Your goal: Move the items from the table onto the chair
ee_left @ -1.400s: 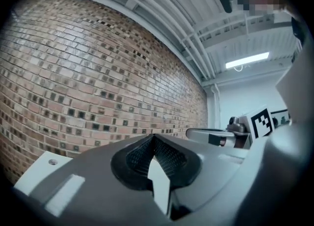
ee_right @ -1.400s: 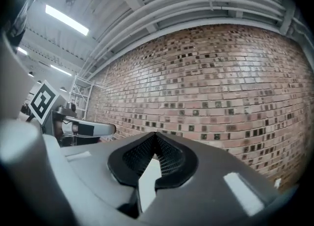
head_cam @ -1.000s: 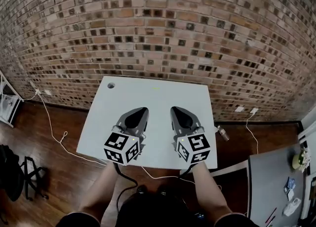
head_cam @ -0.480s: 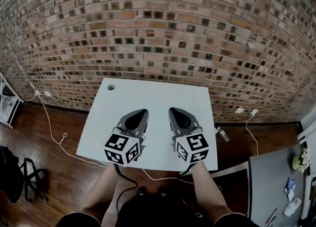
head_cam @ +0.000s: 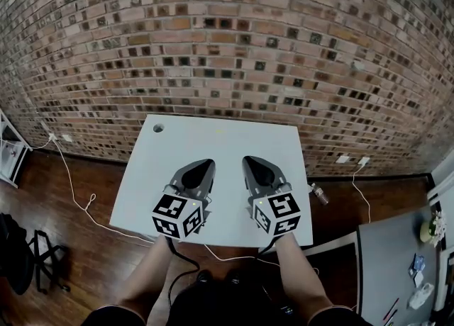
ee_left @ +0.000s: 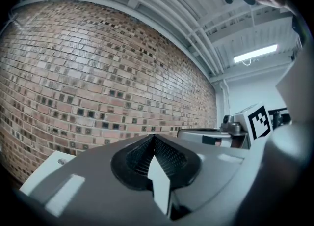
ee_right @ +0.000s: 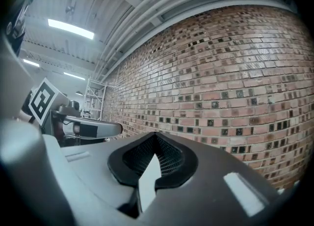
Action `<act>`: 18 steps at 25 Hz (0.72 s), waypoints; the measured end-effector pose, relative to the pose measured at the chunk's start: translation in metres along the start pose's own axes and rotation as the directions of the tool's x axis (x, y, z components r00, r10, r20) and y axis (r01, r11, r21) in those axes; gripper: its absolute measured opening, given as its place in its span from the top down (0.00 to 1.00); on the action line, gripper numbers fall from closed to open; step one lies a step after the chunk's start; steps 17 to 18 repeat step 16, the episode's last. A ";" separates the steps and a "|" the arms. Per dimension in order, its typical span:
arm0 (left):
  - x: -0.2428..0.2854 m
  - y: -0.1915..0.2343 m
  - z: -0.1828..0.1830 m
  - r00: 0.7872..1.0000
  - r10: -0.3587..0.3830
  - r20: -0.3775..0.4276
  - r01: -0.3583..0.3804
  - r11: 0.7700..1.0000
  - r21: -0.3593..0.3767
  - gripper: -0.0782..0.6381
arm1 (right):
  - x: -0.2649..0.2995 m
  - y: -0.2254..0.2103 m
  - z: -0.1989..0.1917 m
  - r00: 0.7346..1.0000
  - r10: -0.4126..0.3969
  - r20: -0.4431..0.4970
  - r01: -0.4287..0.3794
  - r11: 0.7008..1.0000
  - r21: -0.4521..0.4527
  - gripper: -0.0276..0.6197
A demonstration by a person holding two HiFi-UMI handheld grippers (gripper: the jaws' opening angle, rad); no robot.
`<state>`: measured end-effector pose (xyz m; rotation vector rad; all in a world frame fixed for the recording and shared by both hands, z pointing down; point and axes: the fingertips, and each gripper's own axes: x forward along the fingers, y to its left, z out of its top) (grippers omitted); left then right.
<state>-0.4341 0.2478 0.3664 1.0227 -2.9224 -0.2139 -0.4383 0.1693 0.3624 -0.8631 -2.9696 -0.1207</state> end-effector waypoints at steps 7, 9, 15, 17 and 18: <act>0.000 -0.001 -0.001 1.000 -0.008 -0.003 0.007 1.000 -0.003 0.87 | -0.001 0.000 0.001 1.000 -0.003 -0.003 0.003 1.000 -0.005 0.96; 0.000 -0.001 -0.001 1.000 -0.010 -0.005 0.010 1.000 -0.004 0.87 | -0.001 0.000 0.001 1.000 -0.004 -0.003 0.004 1.000 -0.005 0.96; 0.002 -0.002 -0.003 1.000 -0.015 -0.007 0.015 1.000 -0.005 0.87 | 0.000 -0.001 0.000 1.000 -0.005 -0.004 0.005 1.000 -0.008 0.96; 0.002 -0.002 -0.003 1.000 -0.016 -0.008 0.016 1.000 -0.006 0.87 | 0.000 -0.001 0.000 1.000 -0.005 -0.005 0.005 1.000 -0.008 0.96; 0.002 -0.002 -0.003 1.000 -0.016 -0.008 0.016 1.000 -0.006 0.87 | 0.000 -0.001 0.000 1.000 -0.005 -0.005 0.005 1.000 -0.008 0.96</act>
